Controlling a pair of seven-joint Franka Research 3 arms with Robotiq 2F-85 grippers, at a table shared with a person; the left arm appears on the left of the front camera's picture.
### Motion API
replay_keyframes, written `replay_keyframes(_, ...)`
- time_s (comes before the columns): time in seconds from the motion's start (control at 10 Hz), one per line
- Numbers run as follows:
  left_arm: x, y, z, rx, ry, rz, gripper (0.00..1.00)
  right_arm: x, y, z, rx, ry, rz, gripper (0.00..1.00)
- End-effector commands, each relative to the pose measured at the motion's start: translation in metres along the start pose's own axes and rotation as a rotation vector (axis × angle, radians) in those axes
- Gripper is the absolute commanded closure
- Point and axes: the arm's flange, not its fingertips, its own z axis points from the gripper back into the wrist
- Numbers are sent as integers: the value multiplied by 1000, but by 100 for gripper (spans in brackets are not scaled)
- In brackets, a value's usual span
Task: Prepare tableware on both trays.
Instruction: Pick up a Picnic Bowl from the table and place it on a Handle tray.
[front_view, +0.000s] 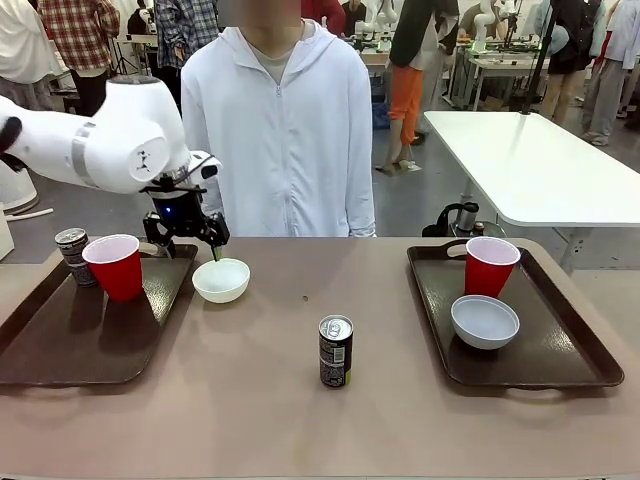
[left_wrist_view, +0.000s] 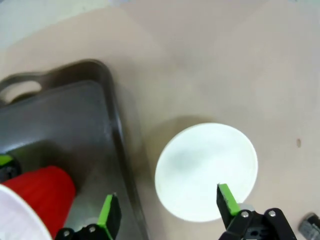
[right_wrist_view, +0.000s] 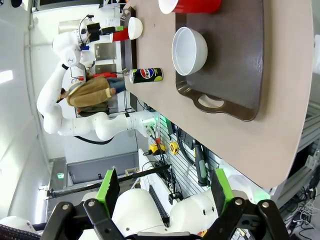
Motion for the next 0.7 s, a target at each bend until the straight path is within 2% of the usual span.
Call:
replay_keyframes(0.0,7,-9,-13,45,-9,-5,0,0,2,-1,-9,-5,-18,4)
replay_keyframes(0.3,8,-10,-25,82,1,4,0,0,2,-1,-9,-5,-18,4)
replay_keyframes(0.4,9,-10,-26,70,6,9,55,0,2,-1,-9,-5,-18,4)
replay_keyframes(0.5,10,-7,-28,54,16,17,55,0,2,-1,-9,-5,-18,4)
replay_keyframes(0.6,11,-5,-30,38,24,26,100,0,2,-1,-9,-5,-18,4)
